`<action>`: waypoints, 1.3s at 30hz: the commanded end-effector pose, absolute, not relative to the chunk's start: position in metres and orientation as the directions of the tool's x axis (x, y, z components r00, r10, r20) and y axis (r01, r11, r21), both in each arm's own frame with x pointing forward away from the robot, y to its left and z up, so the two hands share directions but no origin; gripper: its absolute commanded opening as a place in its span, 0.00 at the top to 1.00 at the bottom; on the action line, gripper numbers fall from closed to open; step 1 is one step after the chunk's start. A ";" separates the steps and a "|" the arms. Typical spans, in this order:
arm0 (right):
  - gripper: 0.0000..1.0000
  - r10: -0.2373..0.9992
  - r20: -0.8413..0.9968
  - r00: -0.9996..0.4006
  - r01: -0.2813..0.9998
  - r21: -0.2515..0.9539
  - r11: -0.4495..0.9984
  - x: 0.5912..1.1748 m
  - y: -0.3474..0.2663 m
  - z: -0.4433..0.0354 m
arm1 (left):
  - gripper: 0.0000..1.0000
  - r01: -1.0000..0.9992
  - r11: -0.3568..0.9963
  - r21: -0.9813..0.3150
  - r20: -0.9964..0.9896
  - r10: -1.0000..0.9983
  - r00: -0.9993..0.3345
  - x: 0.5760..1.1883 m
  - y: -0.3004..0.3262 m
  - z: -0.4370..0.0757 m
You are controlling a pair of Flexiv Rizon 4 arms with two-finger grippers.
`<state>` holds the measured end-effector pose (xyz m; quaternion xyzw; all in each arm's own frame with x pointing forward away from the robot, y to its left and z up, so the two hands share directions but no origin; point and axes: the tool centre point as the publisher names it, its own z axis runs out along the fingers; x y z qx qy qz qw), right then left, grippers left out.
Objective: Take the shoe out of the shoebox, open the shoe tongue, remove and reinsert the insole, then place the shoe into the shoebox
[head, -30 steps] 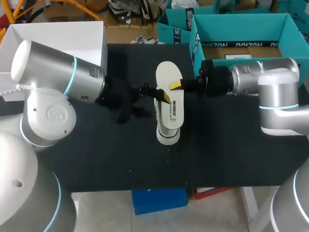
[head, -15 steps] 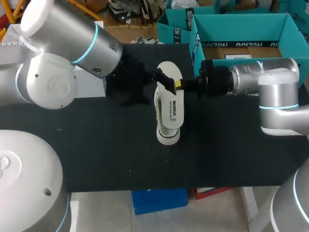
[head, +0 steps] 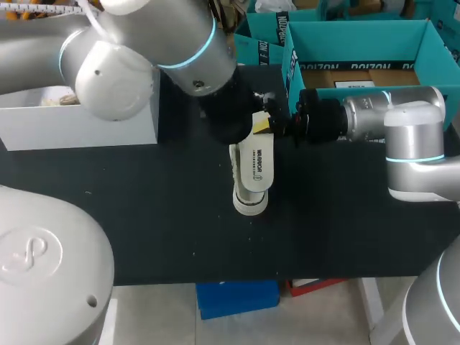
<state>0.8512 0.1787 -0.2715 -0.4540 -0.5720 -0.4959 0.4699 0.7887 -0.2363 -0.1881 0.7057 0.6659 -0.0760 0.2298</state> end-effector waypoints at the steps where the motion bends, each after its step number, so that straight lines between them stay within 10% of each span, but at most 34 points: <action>1: 1.00 0.054 0.988 -0.146 0.986 0.140 0.095 0.852 0.180 -0.272 | 0.00 0.973 0.005 0.230 -0.095 0.995 0.018 0.791 -0.244 -0.184; 39: 1.00 0.054 0.988 -0.146 0.986 0.140 0.095 0.852 0.180 -0.272 | 0.00 0.962 0.034 0.271 -0.146 0.989 0.007 0.818 -0.239 -0.181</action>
